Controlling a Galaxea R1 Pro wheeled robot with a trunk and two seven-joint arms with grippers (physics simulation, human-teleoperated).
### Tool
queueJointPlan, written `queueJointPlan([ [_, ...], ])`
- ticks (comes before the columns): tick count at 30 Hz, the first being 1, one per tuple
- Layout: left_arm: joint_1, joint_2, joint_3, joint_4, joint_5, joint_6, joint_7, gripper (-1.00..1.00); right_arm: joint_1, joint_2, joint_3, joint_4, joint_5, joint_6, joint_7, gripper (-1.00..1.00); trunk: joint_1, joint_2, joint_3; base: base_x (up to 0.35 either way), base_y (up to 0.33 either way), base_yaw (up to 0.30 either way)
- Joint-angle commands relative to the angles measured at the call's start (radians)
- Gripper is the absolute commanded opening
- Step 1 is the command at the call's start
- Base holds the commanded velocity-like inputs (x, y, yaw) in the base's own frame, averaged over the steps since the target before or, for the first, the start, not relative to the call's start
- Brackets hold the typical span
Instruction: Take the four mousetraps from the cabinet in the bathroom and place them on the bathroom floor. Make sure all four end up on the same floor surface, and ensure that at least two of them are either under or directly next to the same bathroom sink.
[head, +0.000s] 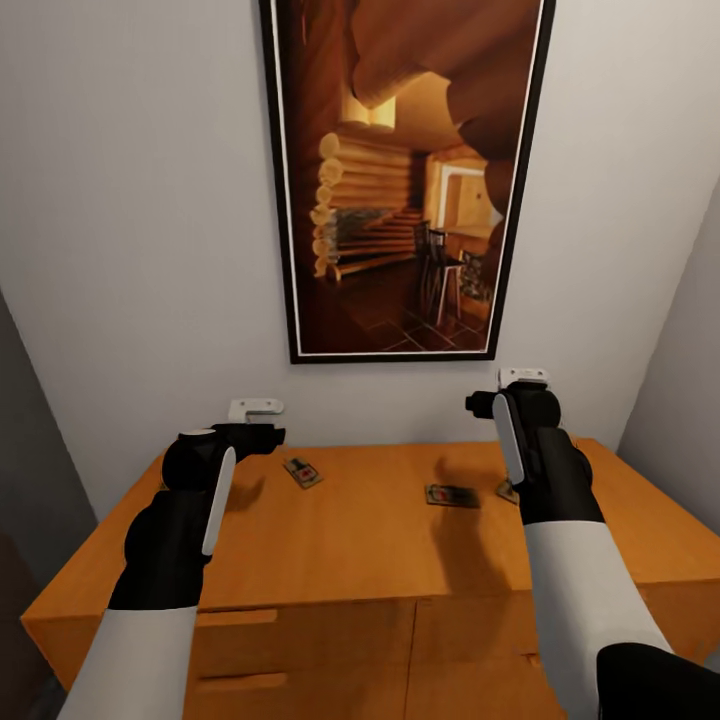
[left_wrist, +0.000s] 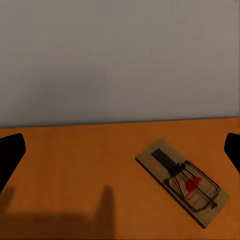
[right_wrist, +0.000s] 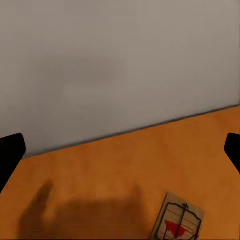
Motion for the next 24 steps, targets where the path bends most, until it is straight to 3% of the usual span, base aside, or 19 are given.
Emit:
queueJointPlan([
  [1,-0.001,0.000,0.000,-0.001,-0.003,0.005,0.000,1.00,-0.002,0.003,-0.001,0.002,0.001,0.004,-0.002,1.00,0.001,-0.001,-0.001,0.323,0.000,0.000],
  [10,-0.001,0.000,0.001,-0.001,-0.003,0.013,-0.001,1.00,-0.004,0.024,-0.003,0.010,0.000,0.004,-0.014,1.00,0.001,-0.001,-0.001,0.284,0.000,0.000],
  [20,-0.001,-0.002,0.003,-0.001,-0.003,0.017,-0.001,1.00,-0.004,0.030,-0.015,0.011,-0.002,0.004,-0.017,1.00,0.001,-0.001,-0.001,0.063,0.000,0.000],
  [24,-0.001,-0.002,0.003,-0.001,-0.003,0.018,-0.001,1.00,-0.004,0.032,-0.041,0.012,-0.001,0.004,-0.017,1.00,0.001,-0.001,-0.001,0.013,0.000,0.000],
])
